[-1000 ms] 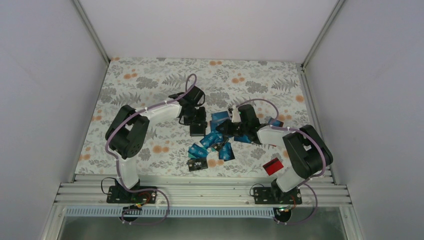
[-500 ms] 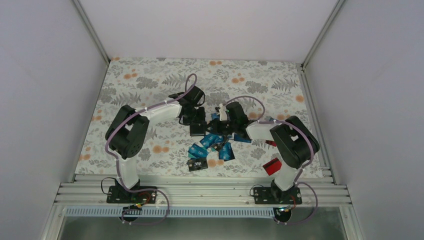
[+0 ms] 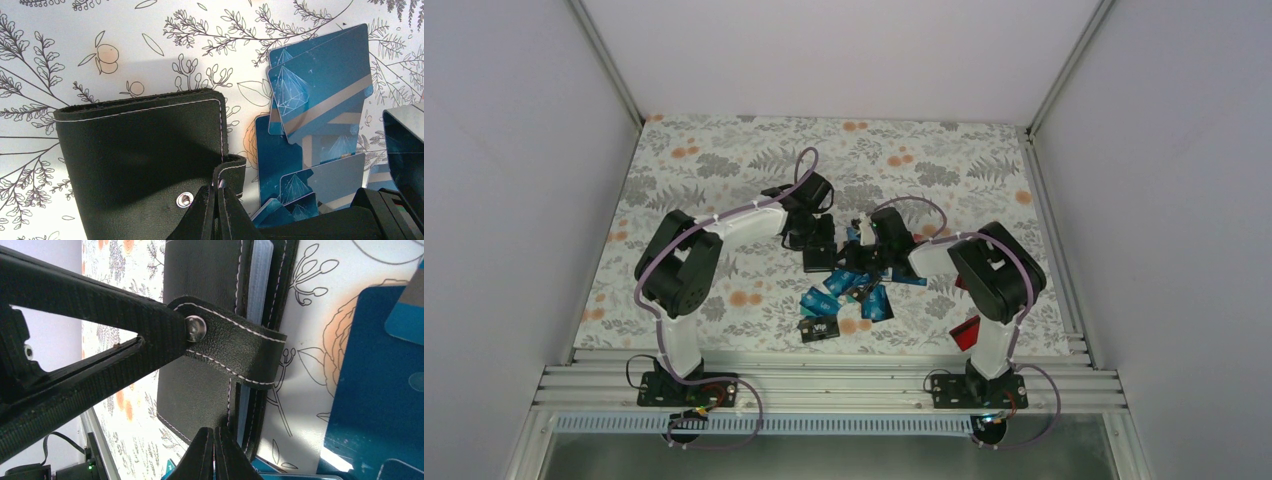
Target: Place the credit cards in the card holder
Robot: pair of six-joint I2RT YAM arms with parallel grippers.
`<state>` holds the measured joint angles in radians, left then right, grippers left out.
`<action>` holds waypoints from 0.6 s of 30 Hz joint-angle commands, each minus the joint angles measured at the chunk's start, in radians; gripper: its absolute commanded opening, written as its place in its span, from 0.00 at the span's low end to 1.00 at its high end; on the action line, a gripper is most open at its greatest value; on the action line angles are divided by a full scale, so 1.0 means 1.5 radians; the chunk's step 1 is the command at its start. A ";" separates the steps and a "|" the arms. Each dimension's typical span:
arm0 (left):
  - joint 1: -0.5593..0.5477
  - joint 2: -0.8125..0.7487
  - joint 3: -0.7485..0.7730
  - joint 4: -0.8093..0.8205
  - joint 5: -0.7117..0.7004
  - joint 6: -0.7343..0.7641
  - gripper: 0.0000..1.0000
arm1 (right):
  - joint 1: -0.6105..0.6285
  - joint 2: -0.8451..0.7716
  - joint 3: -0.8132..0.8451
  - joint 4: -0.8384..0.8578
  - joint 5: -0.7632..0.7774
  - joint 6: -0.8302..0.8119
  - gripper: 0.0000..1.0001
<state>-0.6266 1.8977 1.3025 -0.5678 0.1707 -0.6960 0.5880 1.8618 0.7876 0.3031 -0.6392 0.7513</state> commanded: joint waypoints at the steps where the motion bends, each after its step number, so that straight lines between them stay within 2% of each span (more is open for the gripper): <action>1: -0.003 -0.004 0.007 -0.017 -0.009 0.011 0.02 | 0.006 0.014 0.014 -0.002 0.031 -0.008 0.04; 18: -0.004 -0.007 0.010 -0.055 -0.023 0.012 0.02 | 0.006 0.038 0.037 -0.051 0.054 -0.007 0.04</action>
<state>-0.6266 1.8977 1.3052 -0.6147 0.1577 -0.6880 0.5888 1.8854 0.8234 0.2680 -0.6014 0.7509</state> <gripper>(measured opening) 0.027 0.044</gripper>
